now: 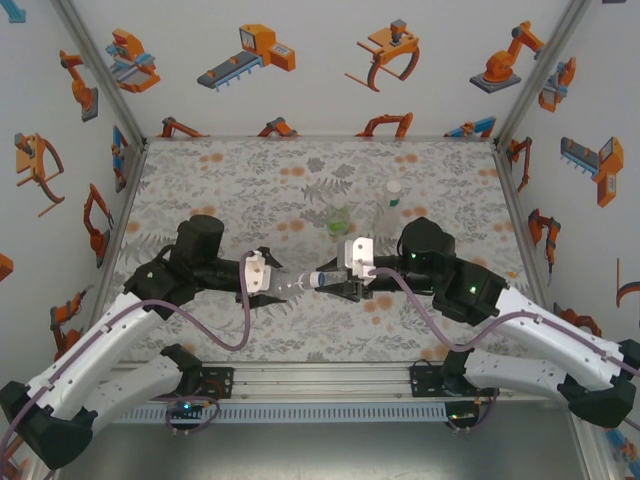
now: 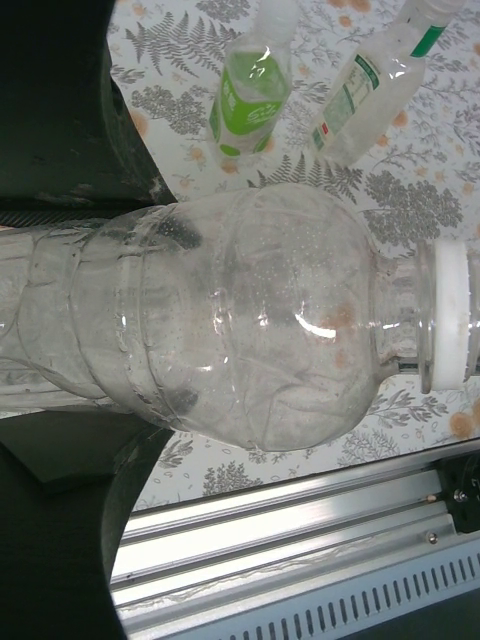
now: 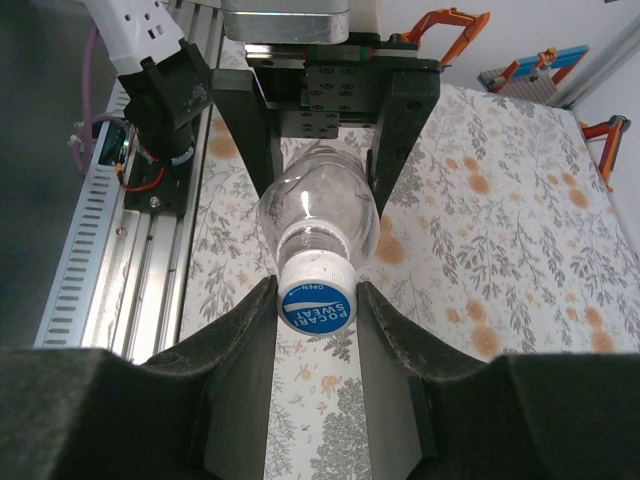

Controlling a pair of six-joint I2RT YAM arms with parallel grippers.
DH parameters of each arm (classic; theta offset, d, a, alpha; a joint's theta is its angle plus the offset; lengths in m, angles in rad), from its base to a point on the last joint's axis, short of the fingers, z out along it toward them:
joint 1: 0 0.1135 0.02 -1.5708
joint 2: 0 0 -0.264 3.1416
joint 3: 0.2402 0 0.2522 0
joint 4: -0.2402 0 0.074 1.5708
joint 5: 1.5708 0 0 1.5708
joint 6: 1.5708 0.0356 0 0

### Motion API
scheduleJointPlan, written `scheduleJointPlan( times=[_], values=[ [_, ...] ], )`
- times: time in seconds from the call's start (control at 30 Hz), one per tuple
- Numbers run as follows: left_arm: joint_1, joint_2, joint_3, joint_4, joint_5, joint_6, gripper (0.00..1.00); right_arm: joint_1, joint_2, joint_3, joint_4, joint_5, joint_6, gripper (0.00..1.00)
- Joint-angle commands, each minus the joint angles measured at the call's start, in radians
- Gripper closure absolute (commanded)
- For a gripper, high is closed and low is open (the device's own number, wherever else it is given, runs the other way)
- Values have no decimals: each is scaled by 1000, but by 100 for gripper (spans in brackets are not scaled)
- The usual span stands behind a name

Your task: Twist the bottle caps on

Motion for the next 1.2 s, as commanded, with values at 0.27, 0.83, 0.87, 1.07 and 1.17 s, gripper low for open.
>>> scheduleJointPlan(
  times=[0.27,0.83,0.87,1.07,1.17],
  values=[
    [-9,-4,28,-19,11,30,100,21,28,42,22,-44,-20,85],
    [-15,6,32,-32,10,38,100,32,113,149,-154,-39,-111,87],
    [-16,7,32,-34,10,40,100,34,116,153,-164,-38,-118,88],
    [-16,-7,28,-36,30,52,100,35,108,147,-189,-40,-162,93],
    [-16,-8,28,-36,43,55,100,36,100,134,-175,-45,-173,96]
  ],
)
